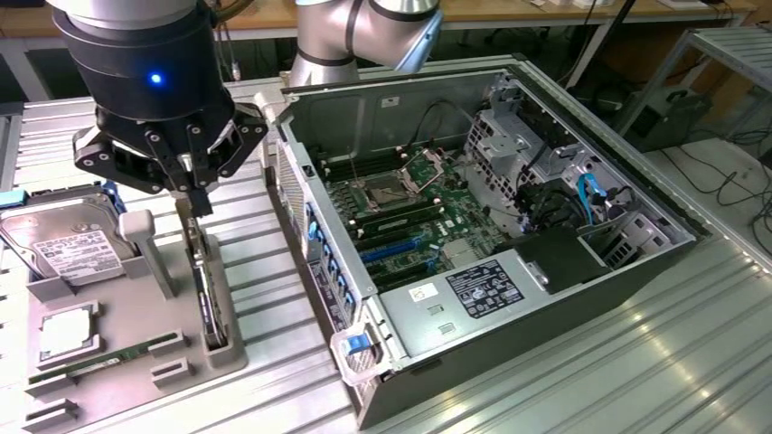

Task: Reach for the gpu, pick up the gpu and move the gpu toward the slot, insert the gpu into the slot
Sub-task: 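Reach for the gpu, then pick up the gpu and move the gpu toward the slot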

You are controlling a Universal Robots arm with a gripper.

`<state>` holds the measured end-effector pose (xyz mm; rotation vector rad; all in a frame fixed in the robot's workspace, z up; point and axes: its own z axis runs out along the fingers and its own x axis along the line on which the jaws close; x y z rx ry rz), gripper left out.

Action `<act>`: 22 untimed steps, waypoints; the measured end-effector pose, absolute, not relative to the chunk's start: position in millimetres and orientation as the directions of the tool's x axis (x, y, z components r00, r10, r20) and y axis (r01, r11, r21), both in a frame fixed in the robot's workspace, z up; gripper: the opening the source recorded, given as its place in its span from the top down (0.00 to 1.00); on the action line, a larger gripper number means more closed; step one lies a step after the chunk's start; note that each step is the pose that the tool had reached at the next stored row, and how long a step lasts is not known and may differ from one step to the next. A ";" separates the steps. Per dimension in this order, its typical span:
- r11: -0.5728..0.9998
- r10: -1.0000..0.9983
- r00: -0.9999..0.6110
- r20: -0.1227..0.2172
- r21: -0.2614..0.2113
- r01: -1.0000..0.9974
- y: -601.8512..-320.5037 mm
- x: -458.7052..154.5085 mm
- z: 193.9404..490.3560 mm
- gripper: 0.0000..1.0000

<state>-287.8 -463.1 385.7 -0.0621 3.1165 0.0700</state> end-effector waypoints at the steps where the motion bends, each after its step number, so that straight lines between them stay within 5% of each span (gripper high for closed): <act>1: 0.998 -0.039 -0.999 -0.024 0.044 -0.040 -462.3 -288.4 385.5 0.89; 22: 0.998 -0.040 -0.999 -0.025 0.044 -0.041 -461.9 -321.1 383.3 0.89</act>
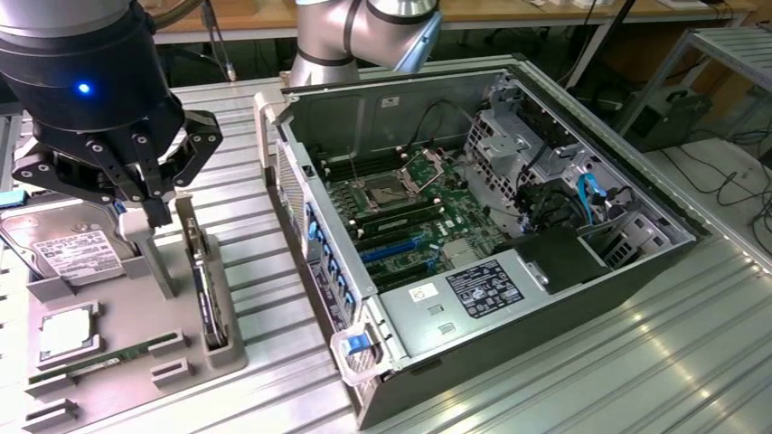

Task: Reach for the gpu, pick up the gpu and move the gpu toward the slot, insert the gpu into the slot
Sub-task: 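Pick up the gpu and move the gpu toward the slot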

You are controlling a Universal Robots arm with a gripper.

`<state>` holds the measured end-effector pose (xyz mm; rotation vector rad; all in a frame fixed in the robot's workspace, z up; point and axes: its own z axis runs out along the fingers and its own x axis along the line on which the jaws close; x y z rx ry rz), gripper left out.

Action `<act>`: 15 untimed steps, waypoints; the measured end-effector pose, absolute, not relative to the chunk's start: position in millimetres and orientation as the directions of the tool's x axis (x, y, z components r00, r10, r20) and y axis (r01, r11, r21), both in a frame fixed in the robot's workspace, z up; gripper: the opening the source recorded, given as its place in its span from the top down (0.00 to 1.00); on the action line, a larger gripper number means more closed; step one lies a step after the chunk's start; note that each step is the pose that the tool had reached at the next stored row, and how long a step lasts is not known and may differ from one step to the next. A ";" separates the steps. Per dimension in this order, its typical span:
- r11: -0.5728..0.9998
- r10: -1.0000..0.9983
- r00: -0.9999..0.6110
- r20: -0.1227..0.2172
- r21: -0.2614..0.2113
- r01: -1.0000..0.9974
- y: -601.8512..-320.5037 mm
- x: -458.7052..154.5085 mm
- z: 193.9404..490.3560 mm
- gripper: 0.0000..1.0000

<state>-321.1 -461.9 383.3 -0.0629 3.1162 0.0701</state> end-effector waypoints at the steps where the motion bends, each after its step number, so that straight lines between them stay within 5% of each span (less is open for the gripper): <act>1: 0.998 -0.040 -0.999 -0.025 0.045 -0.041 -461.9 -321.1 383.2 0.89; 9: 0.998 -0.040 -0.999 -0.025 0.044 -0.041 -461.9 -321.1 383.2 0.89; 12: 0.998 -0.040 -0.999 -0.025 0.045 -0.041 -461.9 -321.1 383.2 0.83; 13: 0.998 -0.040 -0.999 -0.025 0.045 -0.041 -461.9 -321.1 383.2 0.70; 15: 0.998 -0.040 -0.999 -0.025 0.045 -0.041 -461.9 -321.1 383.2 0.64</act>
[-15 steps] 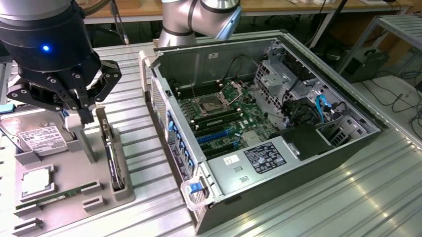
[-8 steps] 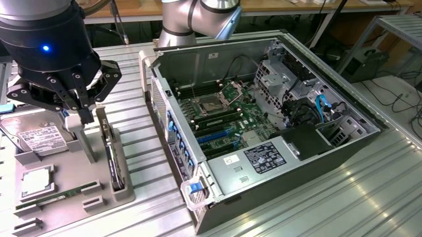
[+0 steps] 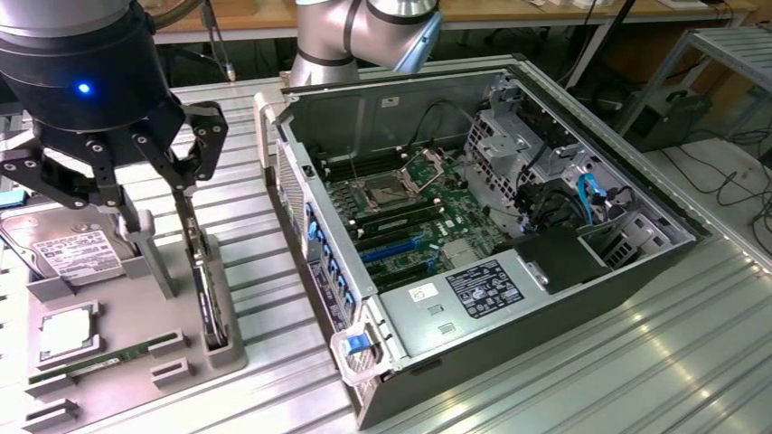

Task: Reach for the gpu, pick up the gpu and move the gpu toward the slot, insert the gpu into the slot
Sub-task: 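Pick up the gpu and move the gpu toward the slot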

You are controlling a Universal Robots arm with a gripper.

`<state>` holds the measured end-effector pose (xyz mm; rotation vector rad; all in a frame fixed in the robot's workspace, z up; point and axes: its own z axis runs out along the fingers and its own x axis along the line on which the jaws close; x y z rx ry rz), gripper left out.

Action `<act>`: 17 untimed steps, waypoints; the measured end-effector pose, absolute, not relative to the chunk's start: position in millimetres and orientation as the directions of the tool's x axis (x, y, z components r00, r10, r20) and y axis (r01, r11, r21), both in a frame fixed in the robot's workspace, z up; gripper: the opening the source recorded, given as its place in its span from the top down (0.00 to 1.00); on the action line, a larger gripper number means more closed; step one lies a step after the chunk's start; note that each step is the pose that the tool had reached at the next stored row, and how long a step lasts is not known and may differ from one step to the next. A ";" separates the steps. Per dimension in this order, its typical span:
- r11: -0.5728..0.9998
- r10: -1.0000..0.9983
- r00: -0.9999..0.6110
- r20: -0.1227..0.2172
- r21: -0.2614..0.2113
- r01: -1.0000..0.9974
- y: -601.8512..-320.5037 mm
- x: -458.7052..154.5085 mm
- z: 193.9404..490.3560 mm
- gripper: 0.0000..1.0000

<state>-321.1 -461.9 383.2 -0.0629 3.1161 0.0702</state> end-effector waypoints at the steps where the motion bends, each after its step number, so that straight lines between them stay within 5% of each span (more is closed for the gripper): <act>1: 0.998 -0.040 -0.999 -0.025 0.044 -0.041 -461.9 -321.1 383.2 0.52; 7: 0.998 -0.040 -0.999 -0.025 0.045 -0.041 -461.9 -321.1 383.2 0.34; 17: 0.999 -0.041 -0.999 -0.023 0.000 -0.041 -459.6 -320.7 382.5 0.34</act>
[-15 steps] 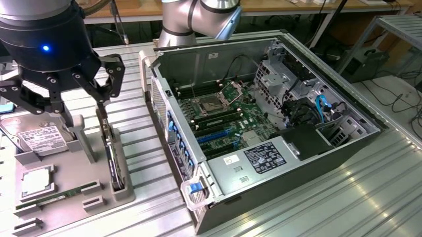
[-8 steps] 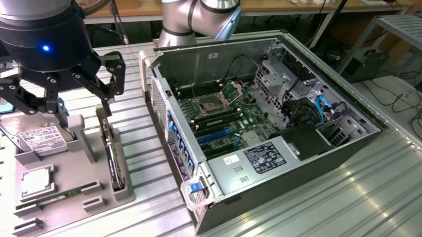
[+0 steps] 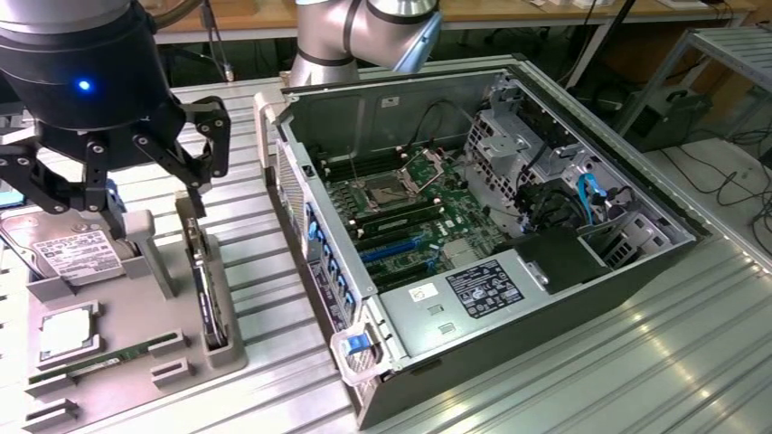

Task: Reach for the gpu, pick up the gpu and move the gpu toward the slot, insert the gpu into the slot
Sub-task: 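Pick up the gpu and move the gpu toward the slot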

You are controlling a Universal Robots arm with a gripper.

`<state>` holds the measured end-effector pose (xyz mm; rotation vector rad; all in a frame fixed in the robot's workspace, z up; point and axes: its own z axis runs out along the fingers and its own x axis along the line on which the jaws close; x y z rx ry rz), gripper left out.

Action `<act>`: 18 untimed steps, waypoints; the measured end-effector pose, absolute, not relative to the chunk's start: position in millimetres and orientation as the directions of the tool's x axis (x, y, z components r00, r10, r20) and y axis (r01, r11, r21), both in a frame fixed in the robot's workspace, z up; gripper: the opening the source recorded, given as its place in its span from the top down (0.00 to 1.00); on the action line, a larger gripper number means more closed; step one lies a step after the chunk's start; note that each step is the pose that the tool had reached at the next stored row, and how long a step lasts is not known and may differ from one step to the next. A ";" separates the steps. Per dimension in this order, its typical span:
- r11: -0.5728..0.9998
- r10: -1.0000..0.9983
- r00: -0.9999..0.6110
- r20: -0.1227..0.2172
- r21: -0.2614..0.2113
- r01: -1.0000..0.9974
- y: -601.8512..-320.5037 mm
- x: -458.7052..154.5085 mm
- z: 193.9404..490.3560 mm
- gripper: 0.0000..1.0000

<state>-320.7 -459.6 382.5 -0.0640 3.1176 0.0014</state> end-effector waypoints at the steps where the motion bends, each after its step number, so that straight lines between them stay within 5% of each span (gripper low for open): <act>1: 0.999 -0.041 -0.999 -0.023 -0.001 -0.041 -459.2 -320.7 382.1 0.34; 18: 0.999 -0.040 -0.999 -0.023 -0.001 -0.040 -451.7 -317.3 370.3 0.34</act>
